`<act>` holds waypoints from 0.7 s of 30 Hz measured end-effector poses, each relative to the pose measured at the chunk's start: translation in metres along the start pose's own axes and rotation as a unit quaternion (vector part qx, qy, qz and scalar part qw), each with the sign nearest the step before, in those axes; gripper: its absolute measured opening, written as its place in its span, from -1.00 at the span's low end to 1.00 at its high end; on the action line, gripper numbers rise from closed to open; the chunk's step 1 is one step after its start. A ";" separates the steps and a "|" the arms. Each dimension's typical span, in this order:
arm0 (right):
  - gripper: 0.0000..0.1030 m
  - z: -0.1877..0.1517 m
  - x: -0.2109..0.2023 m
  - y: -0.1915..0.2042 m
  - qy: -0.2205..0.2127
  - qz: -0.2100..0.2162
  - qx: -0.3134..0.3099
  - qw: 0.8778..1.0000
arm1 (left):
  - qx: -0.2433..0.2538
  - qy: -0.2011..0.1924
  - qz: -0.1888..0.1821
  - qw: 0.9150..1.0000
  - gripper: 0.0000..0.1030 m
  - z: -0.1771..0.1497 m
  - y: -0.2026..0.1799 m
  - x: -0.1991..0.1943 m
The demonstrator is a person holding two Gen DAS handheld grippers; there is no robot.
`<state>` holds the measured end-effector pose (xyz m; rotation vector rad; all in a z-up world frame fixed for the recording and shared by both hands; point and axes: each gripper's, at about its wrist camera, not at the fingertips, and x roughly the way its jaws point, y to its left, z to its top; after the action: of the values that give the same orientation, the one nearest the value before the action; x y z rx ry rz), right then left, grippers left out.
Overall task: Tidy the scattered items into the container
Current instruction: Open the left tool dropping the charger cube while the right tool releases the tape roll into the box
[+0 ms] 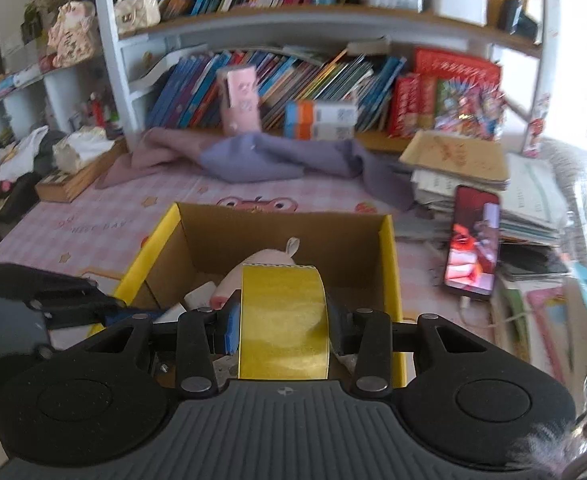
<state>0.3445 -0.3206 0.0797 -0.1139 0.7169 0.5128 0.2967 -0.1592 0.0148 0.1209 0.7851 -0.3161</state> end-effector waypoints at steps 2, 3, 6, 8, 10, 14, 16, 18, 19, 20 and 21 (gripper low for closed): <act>-0.25 0.001 0.011 -0.004 0.007 0.011 -0.006 1.000 | -0.003 0.018 0.006 1.000 -0.51 -0.001 -0.002 0.011; -0.25 0.002 0.015 -0.005 0.011 0.017 -0.008 1.000 | -0.003 0.028 0.010 1.000 -0.51 -0.001 -0.003 0.017; -0.25 0.003 0.030 -0.009 0.030 0.034 -0.016 0.999 | -0.026 0.044 -0.004 0.999 -0.51 -0.001 -0.001 0.024; -0.25 0.001 0.039 -0.010 0.045 0.050 -0.016 0.998 | -0.036 0.051 -0.007 0.998 -0.46 -0.001 0.001 0.025; -0.25 -0.001 0.047 -0.011 0.057 0.065 -0.012 0.996 | -0.052 0.057 -0.009 0.997 -0.41 -0.002 0.004 0.026; -0.25 0.001 0.054 -0.010 0.061 0.093 -0.007 0.994 | -0.076 0.061 -0.008 0.995 -0.40 -0.006 0.005 0.024; -0.25 0.003 0.054 -0.009 0.065 0.106 -0.006 0.992 | -0.069 0.054 0.009 0.996 -0.35 -0.007 0.002 0.018; -0.25 0.005 0.052 -0.007 0.064 0.119 -0.008 0.991 | -0.058 0.040 0.024 0.997 -0.15 -0.007 -0.002 0.008; -0.25 0.006 0.052 -0.005 0.065 0.127 -0.007 0.990 | -0.059 0.031 0.031 0.997 -0.01 -0.008 -0.003 0.001; -0.25 0.005 0.053 -0.004 0.068 0.134 -0.006 0.989 | -0.063 0.025 0.037 0.997 0.24 -0.008 -0.002 -0.003; -0.25 0.005 0.055 -0.002 0.072 0.142 -0.006 0.987 | -0.072 0.020 0.041 0.996 0.35 -0.009 -0.001 -0.009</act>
<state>0.3836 -0.2986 0.0470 -0.0610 0.8781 0.7871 0.2843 -0.1556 0.0146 0.0238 0.8367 -0.1800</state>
